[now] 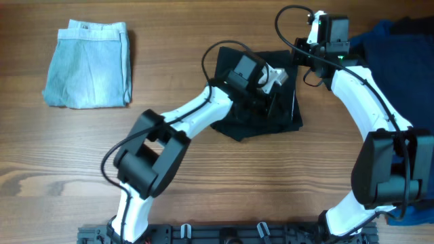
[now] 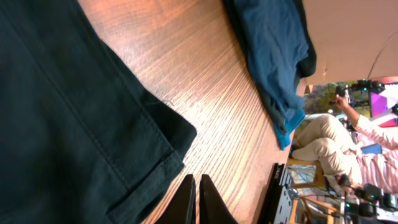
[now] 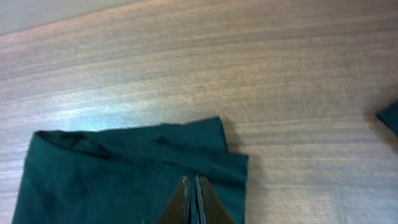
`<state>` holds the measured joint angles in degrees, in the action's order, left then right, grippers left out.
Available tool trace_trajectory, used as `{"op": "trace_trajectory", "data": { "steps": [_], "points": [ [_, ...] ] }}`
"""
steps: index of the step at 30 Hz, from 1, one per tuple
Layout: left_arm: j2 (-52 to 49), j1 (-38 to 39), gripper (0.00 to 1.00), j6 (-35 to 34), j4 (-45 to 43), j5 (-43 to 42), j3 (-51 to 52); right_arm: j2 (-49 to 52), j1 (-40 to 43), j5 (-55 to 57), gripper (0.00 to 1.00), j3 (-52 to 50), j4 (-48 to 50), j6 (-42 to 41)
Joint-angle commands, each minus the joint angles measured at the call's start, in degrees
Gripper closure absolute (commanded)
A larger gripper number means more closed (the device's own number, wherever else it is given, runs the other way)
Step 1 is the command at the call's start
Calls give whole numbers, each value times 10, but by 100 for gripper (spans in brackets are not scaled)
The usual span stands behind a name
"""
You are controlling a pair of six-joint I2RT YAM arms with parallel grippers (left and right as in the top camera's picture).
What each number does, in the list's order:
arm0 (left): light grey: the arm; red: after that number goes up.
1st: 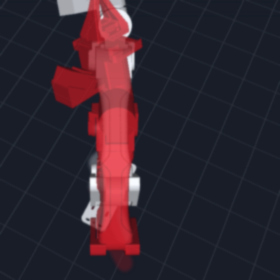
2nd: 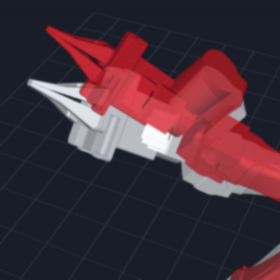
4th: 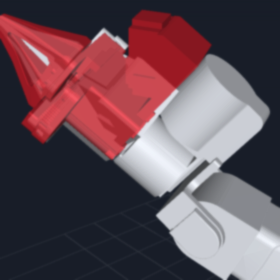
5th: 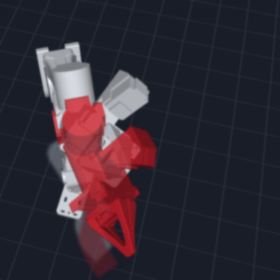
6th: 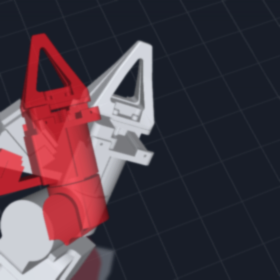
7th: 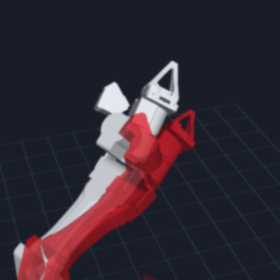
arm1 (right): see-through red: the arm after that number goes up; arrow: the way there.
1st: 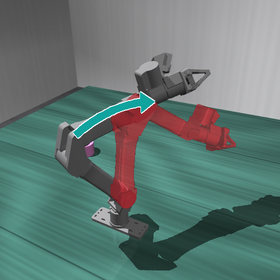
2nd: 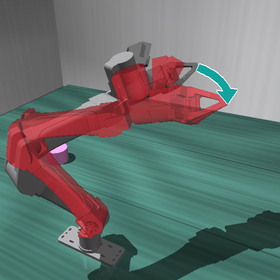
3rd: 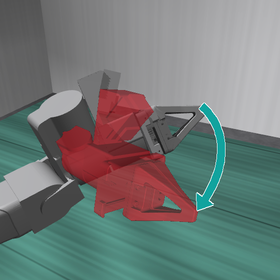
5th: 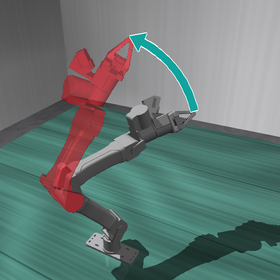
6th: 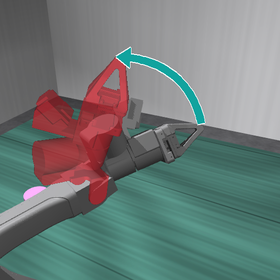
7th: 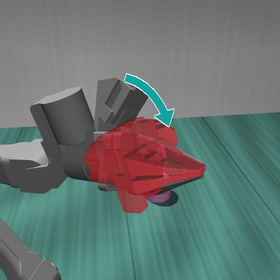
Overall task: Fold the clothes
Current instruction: 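Smooth the folded shorts' top with left gripper, retract right gripper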
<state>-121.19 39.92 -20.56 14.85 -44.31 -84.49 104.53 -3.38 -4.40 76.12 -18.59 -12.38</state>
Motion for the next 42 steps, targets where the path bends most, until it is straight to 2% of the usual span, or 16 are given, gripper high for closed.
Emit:
{"op": "trace_trajectory", "data": {
  "steps": [1,4,5,6,8,9,10,12,17,21,30,34,38,42],
  "points": [
    [-50,19,96,-32,-23,-13,1,2,21,17,96,1,-13,-2],
    [-86,30,96,-42,-49,-38,1,2,39,17,96,1,-23,-3],
    [-102,32,96,-41,-47,-37,1,2,50,19,91,1,-31,-2],
    [-109,31,96,-41,-46,-37,1,2,56,19,80,1,-33,-2],
    [-128,30,96,-41,-46,-36,1,2,68,19,39,1,-42,3],
    [-130,30,96,-42,-46,-37,1,2,73,19,5,1,-49,4],
    [-129,30,96,-49,-50,-41,1,2,74,19,0,1,-50,4],
    [-112,31,96,-70,-59,-54,0,2,74,18,0,1,-49,4],
    [-33,29,96,-71,-97,-51,-1,2,74,18,1,1,-49,3],
    [-2,30,91,-71,-123,5,-1,2,74,19,1,1,-49,4],
    [-92,58,92,-69,-92,5,1,2,74,18,1,1,-48,4],
    [-128,53,96,-70,-92,4,0,2,74,18,0,1,-48,4],
    [-83,26,96,-74,-110,-61,-6,2,74,18,1,1,-48,4],
    [26,-37,94,-76,-142,-61,-7,2,74,18,0,1,-48,4]
  ]
}}
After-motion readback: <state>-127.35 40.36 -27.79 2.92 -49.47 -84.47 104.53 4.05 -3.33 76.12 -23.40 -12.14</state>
